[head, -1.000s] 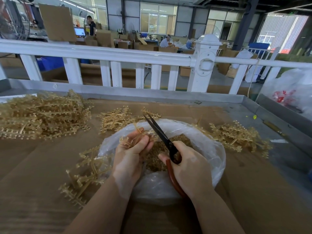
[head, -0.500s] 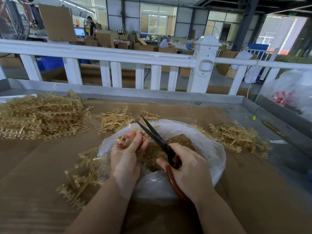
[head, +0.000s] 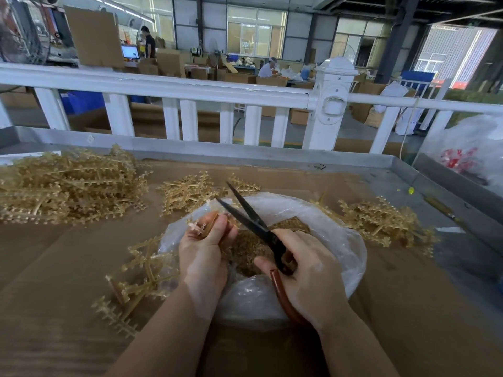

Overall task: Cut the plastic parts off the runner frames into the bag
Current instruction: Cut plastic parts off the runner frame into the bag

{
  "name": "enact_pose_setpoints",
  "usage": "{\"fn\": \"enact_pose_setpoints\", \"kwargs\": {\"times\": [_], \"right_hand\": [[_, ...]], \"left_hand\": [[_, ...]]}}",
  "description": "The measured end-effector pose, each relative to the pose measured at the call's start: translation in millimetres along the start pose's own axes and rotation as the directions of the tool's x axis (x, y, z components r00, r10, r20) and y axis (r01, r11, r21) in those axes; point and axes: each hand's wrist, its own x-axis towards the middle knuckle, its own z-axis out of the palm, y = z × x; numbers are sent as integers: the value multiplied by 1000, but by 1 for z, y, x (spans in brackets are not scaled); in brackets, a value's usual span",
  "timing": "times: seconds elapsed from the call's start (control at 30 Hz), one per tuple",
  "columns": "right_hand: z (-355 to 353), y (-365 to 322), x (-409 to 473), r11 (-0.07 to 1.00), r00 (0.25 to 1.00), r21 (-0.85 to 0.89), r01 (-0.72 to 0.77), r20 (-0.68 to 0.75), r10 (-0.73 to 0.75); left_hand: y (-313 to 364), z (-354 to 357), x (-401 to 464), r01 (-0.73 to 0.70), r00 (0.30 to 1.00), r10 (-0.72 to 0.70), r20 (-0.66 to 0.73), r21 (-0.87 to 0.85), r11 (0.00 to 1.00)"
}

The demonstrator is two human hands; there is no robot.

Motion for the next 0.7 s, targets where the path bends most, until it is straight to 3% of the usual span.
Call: {"fn": "enact_pose_setpoints", "kwargs": {"times": [0.13,0.3,0.7], "right_hand": [[2,1,0,994,993,-96,-44,104,54],[5,4,-1,981,983,-172,-92,139,117],[6,6,-2,980,978,-180,-89,169,120]], "left_hand": [[1,1,0,-15,1000,15,-8,15,1000],[2,-3,0,-6,996,6,89,-1,1000],[5,-3,-3,45,990,-41,137,-24,999]]}}
